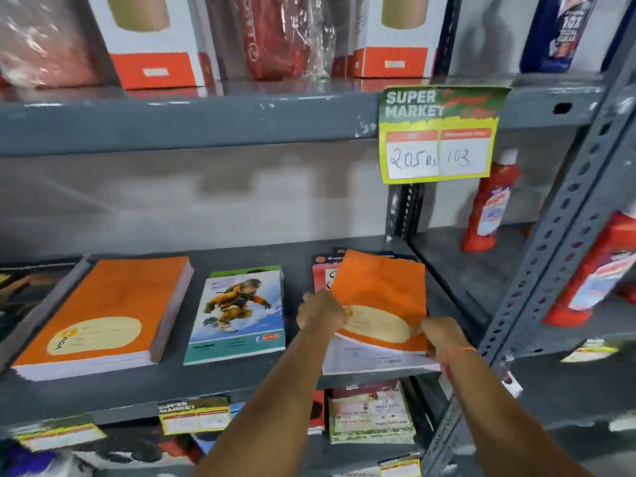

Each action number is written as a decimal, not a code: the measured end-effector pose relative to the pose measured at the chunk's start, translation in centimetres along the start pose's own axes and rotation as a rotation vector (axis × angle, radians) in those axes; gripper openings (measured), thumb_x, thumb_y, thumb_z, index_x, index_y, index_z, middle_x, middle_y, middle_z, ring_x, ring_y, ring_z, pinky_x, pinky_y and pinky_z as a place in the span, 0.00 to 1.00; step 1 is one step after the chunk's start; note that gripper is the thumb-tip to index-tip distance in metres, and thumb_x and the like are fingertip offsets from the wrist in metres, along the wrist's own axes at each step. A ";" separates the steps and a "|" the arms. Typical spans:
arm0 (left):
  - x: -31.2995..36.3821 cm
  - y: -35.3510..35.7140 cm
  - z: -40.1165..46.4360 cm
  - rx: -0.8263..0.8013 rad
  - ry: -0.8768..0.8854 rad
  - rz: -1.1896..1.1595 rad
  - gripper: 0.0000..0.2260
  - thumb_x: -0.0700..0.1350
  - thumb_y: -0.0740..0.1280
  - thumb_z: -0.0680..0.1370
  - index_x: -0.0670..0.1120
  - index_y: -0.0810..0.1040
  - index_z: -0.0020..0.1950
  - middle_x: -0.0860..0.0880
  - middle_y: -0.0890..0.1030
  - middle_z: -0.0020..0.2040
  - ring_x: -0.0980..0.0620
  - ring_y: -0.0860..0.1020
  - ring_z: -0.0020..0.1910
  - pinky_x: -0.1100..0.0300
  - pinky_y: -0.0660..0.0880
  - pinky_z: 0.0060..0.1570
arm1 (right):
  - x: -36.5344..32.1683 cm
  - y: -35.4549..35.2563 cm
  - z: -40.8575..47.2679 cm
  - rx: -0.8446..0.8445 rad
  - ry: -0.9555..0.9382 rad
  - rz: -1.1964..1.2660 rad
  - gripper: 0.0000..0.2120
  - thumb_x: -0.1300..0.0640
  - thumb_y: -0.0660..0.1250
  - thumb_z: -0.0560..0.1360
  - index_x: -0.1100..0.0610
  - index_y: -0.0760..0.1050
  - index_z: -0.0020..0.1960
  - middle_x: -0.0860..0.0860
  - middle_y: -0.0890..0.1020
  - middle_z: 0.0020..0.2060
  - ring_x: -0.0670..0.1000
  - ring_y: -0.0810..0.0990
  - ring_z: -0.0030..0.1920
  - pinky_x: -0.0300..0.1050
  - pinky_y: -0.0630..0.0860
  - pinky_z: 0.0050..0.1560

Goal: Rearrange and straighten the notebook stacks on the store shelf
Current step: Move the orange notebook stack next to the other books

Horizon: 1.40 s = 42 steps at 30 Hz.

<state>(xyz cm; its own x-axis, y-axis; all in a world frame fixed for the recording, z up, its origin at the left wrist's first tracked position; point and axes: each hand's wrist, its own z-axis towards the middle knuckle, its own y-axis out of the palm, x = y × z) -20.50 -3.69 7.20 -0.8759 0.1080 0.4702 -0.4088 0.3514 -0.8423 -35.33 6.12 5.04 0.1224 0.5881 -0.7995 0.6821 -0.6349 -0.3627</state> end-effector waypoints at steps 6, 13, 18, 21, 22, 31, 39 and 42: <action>1.2 -2.8 -2.7 0.037 0.021 -0.264 0.15 0.37 0.60 0.73 0.36 0.74 0.59 0.39 0.79 0.58 0.42 0.79 0.54 0.52 0.77 0.47 | -1.1 -0.7 -0.1 -0.148 -0.052 0.080 0.12 0.73 0.65 0.67 0.64 0.74 0.49 0.63 0.79 0.50 0.63 0.78 0.53 0.59 0.73 0.60; -3.8 -10.3 -5.3 0.197 0.006 -0.349 0.09 0.32 0.58 0.70 0.29 0.73 0.45 0.36 0.79 0.42 0.43 0.80 0.44 0.52 0.71 0.32 | -5.8 4.4 -4.9 -0.285 -0.227 0.104 0.04 0.73 0.65 0.67 0.66 0.74 0.41 0.63 0.78 0.44 0.58 0.76 0.42 0.47 0.71 0.37; -13.1 -16.1 -5.5 0.307 -0.067 -0.335 0.07 0.34 0.59 0.74 0.40 0.69 0.36 0.41 0.73 0.40 0.48 0.74 0.36 0.60 0.65 0.32 | -8.2 12.3 -11.2 -0.399 -0.414 0.037 0.03 0.72 0.66 0.66 0.66 0.76 0.36 0.66 0.78 0.31 0.53 0.76 0.28 0.38 0.69 0.29; -19.7 -19.3 -6.0 0.351 -0.133 -0.368 0.03 0.36 0.64 0.68 0.40 0.71 0.35 0.42 0.74 0.40 0.41 0.77 0.49 0.56 0.68 0.42 | -9.2 17.5 -15.2 -0.492 -0.483 -0.031 0.13 0.71 0.67 0.67 0.59 0.69 0.29 0.58 0.72 0.26 0.51 0.71 0.20 0.30 0.64 0.19; -22.2 -20.3 -6.0 0.353 -0.158 -0.371 0.08 0.37 0.64 0.67 0.43 0.67 0.30 0.45 0.72 0.34 0.43 0.75 0.43 0.56 0.67 0.41 | -9.3 19.8 -16.6 -0.504 -0.491 -0.047 0.14 0.70 0.68 0.67 0.59 0.68 0.28 0.57 0.72 0.25 0.52 0.70 0.21 0.30 0.63 0.17; -35.1 -23.5 -5.3 0.365 -0.219 -0.524 0.14 0.34 0.66 0.64 0.45 0.62 0.27 0.45 0.69 0.31 0.46 0.68 0.38 0.54 0.64 0.39 | -8.7 32.0 -21.9 -0.462 -0.484 -0.187 0.15 0.67 0.70 0.66 0.58 0.68 0.26 0.59 0.77 0.34 0.56 0.78 0.39 0.55 0.77 0.45; -38.1 -22.9 -2.5 0.233 -0.121 -0.185 0.06 0.40 0.66 0.71 0.39 0.79 0.44 0.41 0.79 0.45 0.46 0.75 0.43 0.55 0.72 0.45 | -7.6 34.6 -21.2 -0.321 -0.500 -0.492 0.06 0.62 0.69 0.69 0.61 0.72 0.37 0.57 0.77 0.41 0.57 0.77 0.43 0.46 0.73 0.42; -38.8 -22.7 -2.0 0.191 -0.139 -0.095 0.06 0.43 0.67 0.72 0.41 0.76 0.38 0.42 0.78 0.45 0.44 0.77 0.46 0.53 0.73 0.52 | -7.3 34.6 -20.8 -0.285 -0.480 -0.583 0.19 0.59 0.70 0.68 0.65 0.71 0.56 0.58 0.78 0.51 0.57 0.76 0.49 0.44 0.69 0.43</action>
<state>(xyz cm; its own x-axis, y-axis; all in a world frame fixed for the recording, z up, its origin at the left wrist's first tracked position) 23.21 -14.00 8.58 -0.8527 -0.0505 0.5199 -0.5203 0.1701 -0.8369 2.42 -9.73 8.32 -0.5892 0.4645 -0.6611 0.7061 -0.1015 -0.7008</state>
